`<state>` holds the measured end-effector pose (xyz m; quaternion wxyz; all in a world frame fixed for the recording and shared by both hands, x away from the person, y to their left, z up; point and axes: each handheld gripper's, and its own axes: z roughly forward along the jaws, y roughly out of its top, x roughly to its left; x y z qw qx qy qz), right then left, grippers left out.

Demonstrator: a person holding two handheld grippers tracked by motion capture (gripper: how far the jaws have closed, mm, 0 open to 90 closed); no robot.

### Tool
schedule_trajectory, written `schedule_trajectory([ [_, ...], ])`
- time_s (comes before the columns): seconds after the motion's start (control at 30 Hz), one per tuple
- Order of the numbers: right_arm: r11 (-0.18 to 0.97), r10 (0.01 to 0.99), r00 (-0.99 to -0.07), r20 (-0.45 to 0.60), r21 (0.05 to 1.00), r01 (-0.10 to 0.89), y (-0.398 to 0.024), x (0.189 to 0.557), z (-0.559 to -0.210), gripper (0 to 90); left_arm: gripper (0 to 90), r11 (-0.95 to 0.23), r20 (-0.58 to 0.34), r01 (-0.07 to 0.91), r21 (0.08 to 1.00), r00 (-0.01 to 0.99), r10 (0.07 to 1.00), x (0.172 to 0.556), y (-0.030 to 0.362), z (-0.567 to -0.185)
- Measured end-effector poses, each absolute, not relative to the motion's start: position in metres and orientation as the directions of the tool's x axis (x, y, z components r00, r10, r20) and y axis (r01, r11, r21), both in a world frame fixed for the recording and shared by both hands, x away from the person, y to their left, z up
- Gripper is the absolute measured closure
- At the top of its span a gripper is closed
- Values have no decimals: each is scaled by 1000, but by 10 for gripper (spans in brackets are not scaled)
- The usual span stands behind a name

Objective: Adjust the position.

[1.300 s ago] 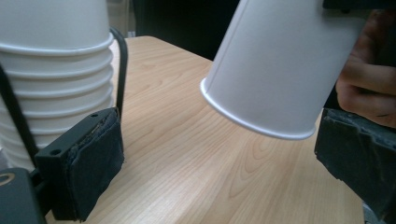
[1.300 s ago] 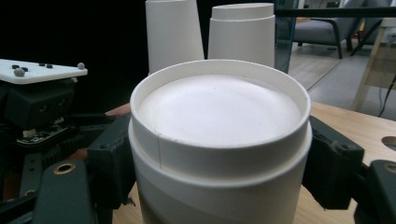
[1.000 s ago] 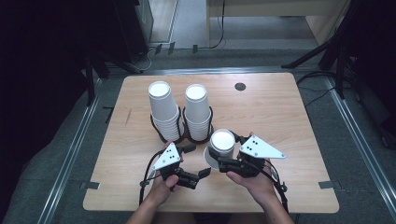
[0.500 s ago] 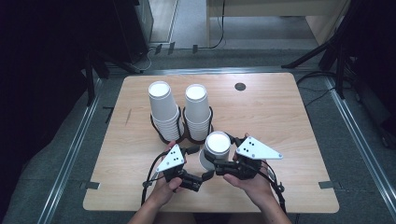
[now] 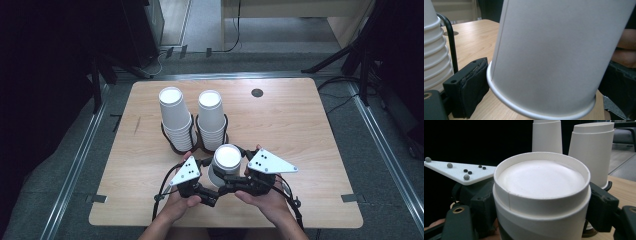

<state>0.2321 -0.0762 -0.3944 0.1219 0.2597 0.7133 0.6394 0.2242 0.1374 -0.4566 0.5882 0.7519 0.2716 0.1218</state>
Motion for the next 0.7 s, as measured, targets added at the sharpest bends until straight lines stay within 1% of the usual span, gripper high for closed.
schedule_trajectory([
  [0.47,41,512,-843,164,976,214,-76,230,-393,233,17,-173,-133,273,946,817,560,224,134,-460],
  [0.57,40,512,-842,170,974,221,-76,231,-394,232,52,-168,-136,271,948,819,557,225,134,-462],
  [0.7,36,512,-841,176,974,225,-77,231,-394,232,60,-165,-136,269,949,819,558,225,135,-462],
])
